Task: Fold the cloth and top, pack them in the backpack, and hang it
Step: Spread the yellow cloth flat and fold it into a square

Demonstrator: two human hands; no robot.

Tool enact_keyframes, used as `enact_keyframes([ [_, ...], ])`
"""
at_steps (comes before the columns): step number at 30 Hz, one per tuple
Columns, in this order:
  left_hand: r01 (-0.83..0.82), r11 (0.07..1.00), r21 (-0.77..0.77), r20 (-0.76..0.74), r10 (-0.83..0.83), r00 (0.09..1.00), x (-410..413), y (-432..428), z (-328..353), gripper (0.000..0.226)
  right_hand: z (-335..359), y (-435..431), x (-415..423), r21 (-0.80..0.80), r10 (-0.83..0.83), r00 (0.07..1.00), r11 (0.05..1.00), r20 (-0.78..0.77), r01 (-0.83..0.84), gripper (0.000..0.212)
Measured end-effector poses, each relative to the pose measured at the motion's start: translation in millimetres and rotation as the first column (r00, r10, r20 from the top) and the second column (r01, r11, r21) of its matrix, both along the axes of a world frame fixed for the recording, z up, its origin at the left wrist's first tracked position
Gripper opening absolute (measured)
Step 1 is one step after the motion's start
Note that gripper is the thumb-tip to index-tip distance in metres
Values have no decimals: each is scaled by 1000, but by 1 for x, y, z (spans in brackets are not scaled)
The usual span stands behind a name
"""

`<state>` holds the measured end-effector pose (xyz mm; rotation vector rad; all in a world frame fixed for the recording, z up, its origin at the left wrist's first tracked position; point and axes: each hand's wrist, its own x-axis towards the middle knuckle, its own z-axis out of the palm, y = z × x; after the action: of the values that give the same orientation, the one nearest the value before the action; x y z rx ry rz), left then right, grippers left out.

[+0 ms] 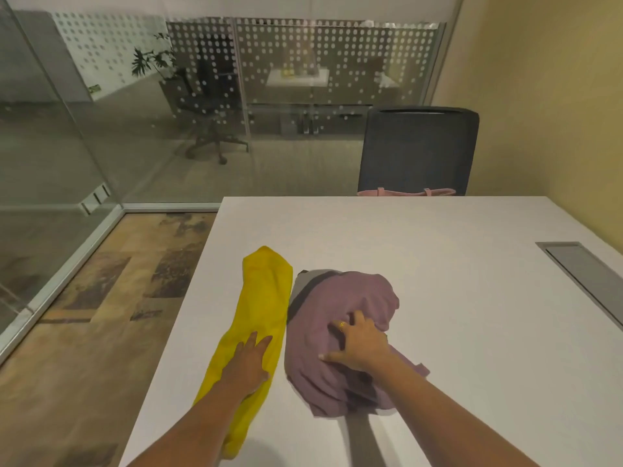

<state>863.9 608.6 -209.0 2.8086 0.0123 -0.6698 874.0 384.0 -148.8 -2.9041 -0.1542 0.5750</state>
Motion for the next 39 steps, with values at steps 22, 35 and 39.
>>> enact_keyframes([
  [22, 378, 891, -250, 629, -147, 763, 43, -42, -10, 26, -19, 109, 132, 51, 419, 876, 895, 239, -442, 34],
  [35, 8, 1000, 19, 389, -15, 921, 50, -13, -26, 65, -63, 13, 105, -114, 603, 718, 787, 348, -606, 78],
  [39, 19, 1000, 11, 386, -22, 922, 55, -21, -29, 54, -67, -15, 111, -190, 633, 671, 767, 387, -613, 68],
])
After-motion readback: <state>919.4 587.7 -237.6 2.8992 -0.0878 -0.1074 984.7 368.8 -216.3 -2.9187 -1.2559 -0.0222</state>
